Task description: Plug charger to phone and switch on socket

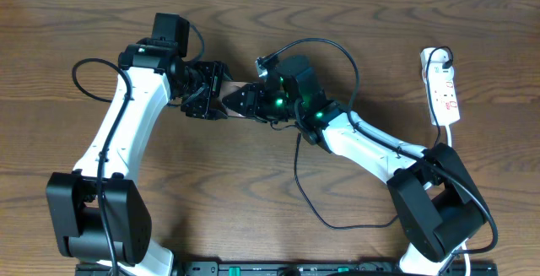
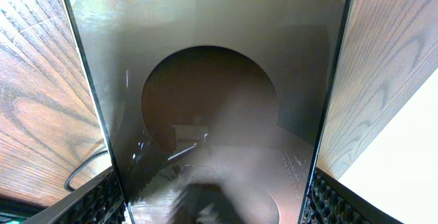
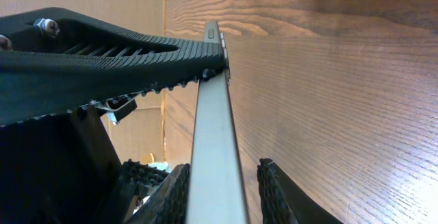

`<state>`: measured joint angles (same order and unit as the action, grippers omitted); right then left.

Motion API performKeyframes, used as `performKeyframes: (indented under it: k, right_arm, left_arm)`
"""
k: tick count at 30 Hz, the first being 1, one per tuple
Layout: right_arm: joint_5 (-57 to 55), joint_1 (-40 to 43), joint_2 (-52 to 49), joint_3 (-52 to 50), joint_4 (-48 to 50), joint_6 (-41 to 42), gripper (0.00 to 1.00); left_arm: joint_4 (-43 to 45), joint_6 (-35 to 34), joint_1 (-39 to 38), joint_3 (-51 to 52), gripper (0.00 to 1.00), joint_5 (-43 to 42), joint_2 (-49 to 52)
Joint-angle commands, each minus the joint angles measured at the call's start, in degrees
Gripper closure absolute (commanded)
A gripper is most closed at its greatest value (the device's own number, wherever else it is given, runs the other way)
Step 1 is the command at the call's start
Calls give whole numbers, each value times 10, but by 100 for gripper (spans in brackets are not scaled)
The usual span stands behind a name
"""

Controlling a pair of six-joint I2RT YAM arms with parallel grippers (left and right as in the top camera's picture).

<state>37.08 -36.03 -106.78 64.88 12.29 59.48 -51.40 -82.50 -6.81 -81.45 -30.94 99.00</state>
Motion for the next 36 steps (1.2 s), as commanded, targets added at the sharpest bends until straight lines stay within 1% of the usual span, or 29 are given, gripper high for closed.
performKeyframes:
  k: [1,8,12,22,27,36]
  right_arm:
    - [8,-4,-3,10,2,-5,70]
    - [10,-4,-3,10,2,-13,77]
    - [10,-4,-3,10,1,-13,79]
    - [4,-4,-3,10,-2,-28,82]
    - [-12,-4,-3,10,-20,-28,84]
    - [-12,-4,-3,10,-20,-28,85]
  left_arm:
    - [-2,3,-2,-5,93,-1,-17]
    - [-1,3,-2,-5,93,-1,-17]
    - [-1,3,-2,-5,92,-1,-17]
    - [-1,6,-2,-5,93,-1,-17]
    - [-1,8,-2,-5,93,-1,-17]
    - [-2,8,-2,-5,93,-1,-17]
